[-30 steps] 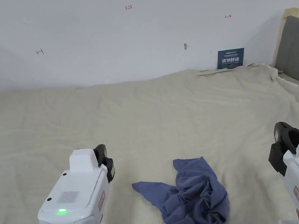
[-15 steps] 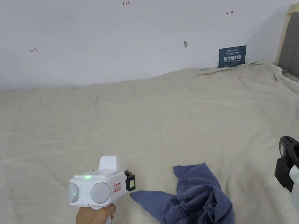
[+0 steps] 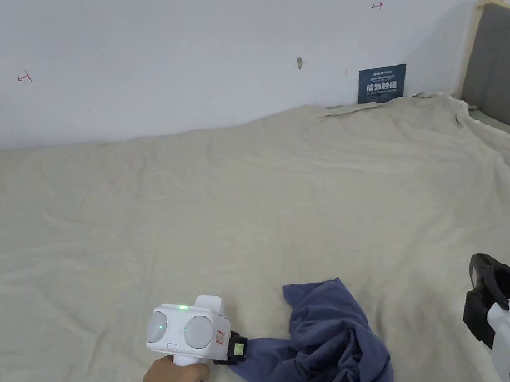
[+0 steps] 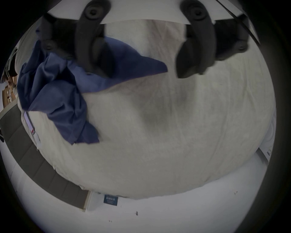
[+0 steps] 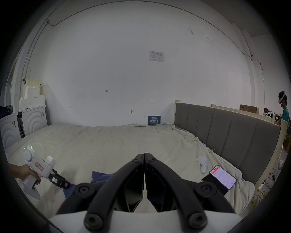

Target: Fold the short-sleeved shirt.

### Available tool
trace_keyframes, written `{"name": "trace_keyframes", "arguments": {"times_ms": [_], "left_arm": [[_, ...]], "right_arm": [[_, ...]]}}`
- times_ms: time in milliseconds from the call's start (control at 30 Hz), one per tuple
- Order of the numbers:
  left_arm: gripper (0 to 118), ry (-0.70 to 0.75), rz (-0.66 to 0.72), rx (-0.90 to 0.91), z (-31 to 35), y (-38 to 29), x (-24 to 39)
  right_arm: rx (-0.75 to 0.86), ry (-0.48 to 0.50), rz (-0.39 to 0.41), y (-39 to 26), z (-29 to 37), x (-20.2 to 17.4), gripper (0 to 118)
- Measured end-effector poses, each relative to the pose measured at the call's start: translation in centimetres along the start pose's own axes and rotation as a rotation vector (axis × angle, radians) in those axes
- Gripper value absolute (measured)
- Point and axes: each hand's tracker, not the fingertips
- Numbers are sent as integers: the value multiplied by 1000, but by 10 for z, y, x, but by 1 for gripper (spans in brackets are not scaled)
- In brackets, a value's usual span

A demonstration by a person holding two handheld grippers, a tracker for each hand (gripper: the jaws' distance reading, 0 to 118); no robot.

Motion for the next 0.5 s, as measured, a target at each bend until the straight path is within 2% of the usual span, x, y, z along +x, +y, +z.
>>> {"name": "trace_keyframes", "arguments": {"times_ms": [33, 67, 100, 133, 233, 500], "left_arm": [[32, -20, 6, -6, -2, -2, 2], [23, -17, 20, 13, 0, -4, 5], [19, -10, 26, 17, 1, -3, 7], [7, -29, 24, 19, 2, -2, 7], [2, -38, 34, 41, 11, -4, 6], [2, -115, 81, 162, 62, -19, -9]], "right_arm": [[-4, -1, 1, 0, 0, 0, 0], [-8, -1, 1, -1, 1, 1, 0], [-11, 0, 0, -2, 2, 2, 0], [-17, 1, -1, -2, 2, 3, 0], [-42, 14, -5, -3, 3, 5, 0], [-238, 106, -38, -8, -32, 4, 0]]}}
